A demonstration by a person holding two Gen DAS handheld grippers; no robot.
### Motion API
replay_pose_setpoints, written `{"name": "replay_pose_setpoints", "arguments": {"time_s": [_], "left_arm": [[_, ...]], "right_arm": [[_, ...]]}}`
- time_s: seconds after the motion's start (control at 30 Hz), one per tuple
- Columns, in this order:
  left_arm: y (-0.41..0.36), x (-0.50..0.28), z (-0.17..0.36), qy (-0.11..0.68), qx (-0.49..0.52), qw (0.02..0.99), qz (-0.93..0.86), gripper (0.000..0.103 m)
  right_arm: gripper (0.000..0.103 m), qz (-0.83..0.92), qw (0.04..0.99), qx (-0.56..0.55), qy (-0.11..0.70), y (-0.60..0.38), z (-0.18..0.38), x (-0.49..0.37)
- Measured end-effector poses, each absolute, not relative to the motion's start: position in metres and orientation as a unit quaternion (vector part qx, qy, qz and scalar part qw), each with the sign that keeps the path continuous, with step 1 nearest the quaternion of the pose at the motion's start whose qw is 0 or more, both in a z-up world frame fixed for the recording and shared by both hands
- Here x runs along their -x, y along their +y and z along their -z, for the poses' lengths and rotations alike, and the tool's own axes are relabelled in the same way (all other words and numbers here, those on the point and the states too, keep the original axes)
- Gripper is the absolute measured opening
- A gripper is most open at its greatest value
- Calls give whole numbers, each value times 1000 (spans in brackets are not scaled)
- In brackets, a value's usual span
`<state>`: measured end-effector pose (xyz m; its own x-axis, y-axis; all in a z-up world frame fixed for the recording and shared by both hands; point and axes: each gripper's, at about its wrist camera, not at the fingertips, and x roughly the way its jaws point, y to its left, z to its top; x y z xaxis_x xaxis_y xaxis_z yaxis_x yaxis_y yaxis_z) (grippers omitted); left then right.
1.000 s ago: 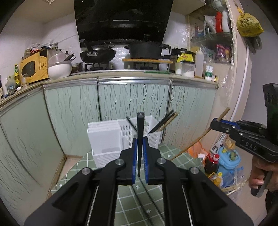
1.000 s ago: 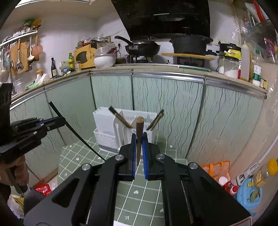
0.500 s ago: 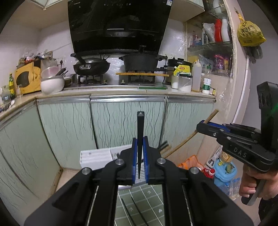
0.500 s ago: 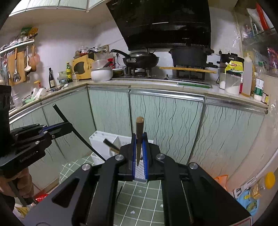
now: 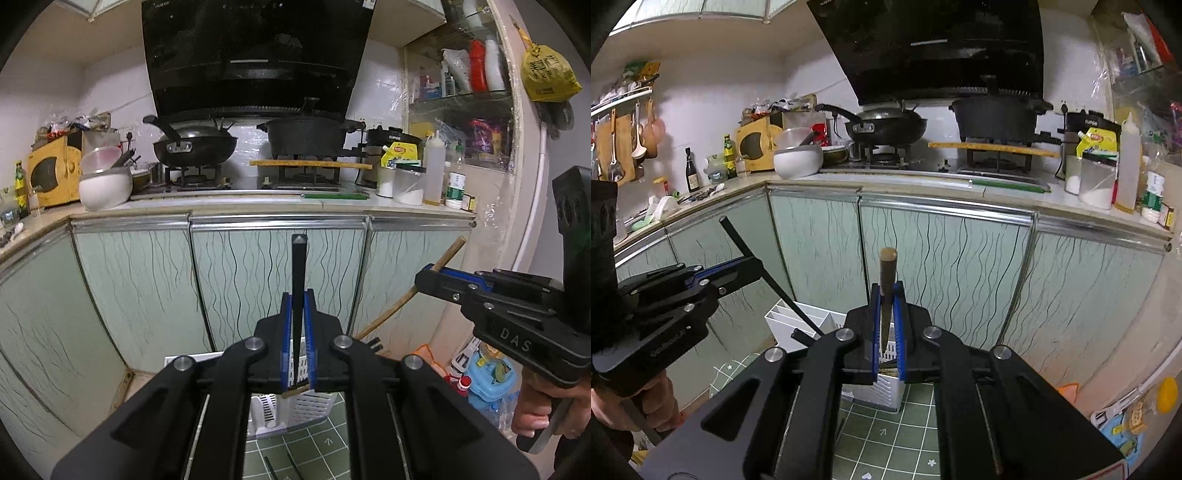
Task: Organize utensils
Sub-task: 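Lift the held chopsticks upright with both tools and carry them over the white holder, then open both tools to drop the chopsticks into the white holder, then move both tools back down toward the last two black chopsticks on the cloth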
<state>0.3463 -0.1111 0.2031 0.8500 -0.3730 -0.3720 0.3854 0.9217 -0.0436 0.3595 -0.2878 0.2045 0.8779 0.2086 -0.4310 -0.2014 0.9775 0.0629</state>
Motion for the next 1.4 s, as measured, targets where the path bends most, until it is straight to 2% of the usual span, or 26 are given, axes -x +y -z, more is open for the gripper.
{"name": "replay_pose_setpoints", "arguments": {"time_s": [0.43,0.5,0.53,0.57,0.6,0.63,0.7,0.73,0.77,0.8,1.4], "left_arm": [[-123,-396,-132,231,-21,951,205,7],[-121,-400,-125,238,-23,950,201,8],[-117,-401,-121,241,-20,951,194,22],[-113,-400,-120,241,-15,952,187,35],[-109,-399,-120,240,-9,953,183,69],[-104,-397,-121,236,-1,955,177,90],[-94,-389,-125,222,12,959,175,90],[-91,-386,-126,221,9,960,171,92],[-88,-382,-129,220,4,962,163,95],[-87,-378,-131,218,1,963,159,98],[-58,-285,-150,198,-20,970,138,98]], "right_arm": [[7,-116,952,-11,281,-290,-138,-415],[12,-109,952,-9,285,-293,-130,-417],[28,-104,953,-11,284,-295,-128,-417],[57,-98,955,-17,280,-300,-127,-414],[70,-95,957,-21,273,-303,-128,-410],[81,-89,961,-26,262,-308,-130,-404],[86,-86,963,-32,255,-313,-134,-396],[93,-84,963,-33,252,-316,-136,-392],[95,-80,965,-34,248,-318,-138,-387],[95,-77,966,-34,245,-320,-141,-382],[95,-89,971,0,223,-295,-155,-283]]}}
